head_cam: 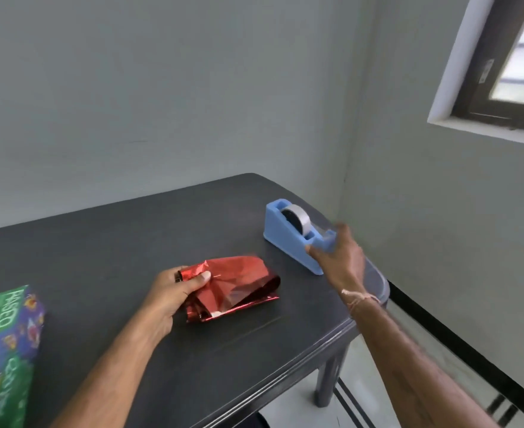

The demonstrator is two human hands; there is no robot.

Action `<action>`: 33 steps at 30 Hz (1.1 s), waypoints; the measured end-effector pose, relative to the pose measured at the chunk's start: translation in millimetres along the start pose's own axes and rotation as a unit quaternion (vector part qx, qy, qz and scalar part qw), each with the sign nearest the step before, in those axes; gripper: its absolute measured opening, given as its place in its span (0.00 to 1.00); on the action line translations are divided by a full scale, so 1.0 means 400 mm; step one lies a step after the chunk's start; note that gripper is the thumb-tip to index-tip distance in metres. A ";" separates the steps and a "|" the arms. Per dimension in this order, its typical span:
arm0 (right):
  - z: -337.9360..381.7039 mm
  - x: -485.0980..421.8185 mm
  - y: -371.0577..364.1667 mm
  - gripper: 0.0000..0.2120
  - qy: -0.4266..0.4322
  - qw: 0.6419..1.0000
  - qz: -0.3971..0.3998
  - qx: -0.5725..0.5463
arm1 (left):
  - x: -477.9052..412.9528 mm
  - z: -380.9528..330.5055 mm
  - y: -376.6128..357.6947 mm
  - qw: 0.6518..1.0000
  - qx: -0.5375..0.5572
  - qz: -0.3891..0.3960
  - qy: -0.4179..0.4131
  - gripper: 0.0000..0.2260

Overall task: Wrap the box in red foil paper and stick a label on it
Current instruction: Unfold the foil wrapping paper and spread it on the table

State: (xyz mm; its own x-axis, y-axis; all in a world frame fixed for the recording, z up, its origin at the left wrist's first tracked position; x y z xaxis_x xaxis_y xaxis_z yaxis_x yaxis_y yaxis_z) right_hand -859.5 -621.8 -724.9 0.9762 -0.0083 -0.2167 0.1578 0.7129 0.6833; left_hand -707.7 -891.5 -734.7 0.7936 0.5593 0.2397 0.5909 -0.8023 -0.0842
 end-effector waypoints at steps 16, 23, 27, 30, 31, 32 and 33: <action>0.254 0.238 -0.175 0.26 0.252 0.823 0.448 -0.240 | 0.123 -0.032 0.323 0.972 0.186 -0.005 0.143 0.07; 0.315 0.210 -0.215 0.09 0.162 0.893 0.301 -0.293 | 0.112 -0.037 0.305 0.946 0.294 -0.004 0.138 0.22; 0.352 0.211 -0.235 0.09 0.096 0.900 0.269 -0.329 | 0.114 -0.043 0.292 0.935 0.328 0.036 0.133 0.37; 0.366 0.220 -0.246 0.11 0.055 0.900 0.275 -0.333 | 0.133 -0.057 0.277 0.959 0.257 0.034 0.117 0.24; 0.366 0.219 -0.247 0.11 0.032 0.898 0.277 -0.340 | 0.132 -0.052 0.275 0.969 0.222 0.014 0.104 0.19; 0.364 0.216 -0.249 0.11 0.006 0.895 0.278 -0.348 | 0.130 -0.046 0.274 0.977 0.192 -0.013 0.090 0.16; 0.359 0.212 -0.253 0.11 -0.021 0.890 0.281 -0.358 | 0.123 -0.035 0.277 0.982 0.165 -0.046 0.076 0.15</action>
State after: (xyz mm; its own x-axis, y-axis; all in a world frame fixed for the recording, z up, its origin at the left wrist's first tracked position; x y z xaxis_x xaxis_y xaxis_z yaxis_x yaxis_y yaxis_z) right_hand -771.3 -795.5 -712.2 0.8782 0.4750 0.0568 -0.4777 0.8769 0.0533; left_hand -605.2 -955.9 -718.6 0.7187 0.5690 0.3998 0.6938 -0.6250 -0.3577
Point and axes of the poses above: each hand's wrist, its own x-axis away from the middle knuckle, its own y-axis out of the back of the hand, z = x × y, the point moved 1 cm from there along -x, towards the middle knuckle, and after that the axes turned 9 degrees about x, right-handed, at the moved point
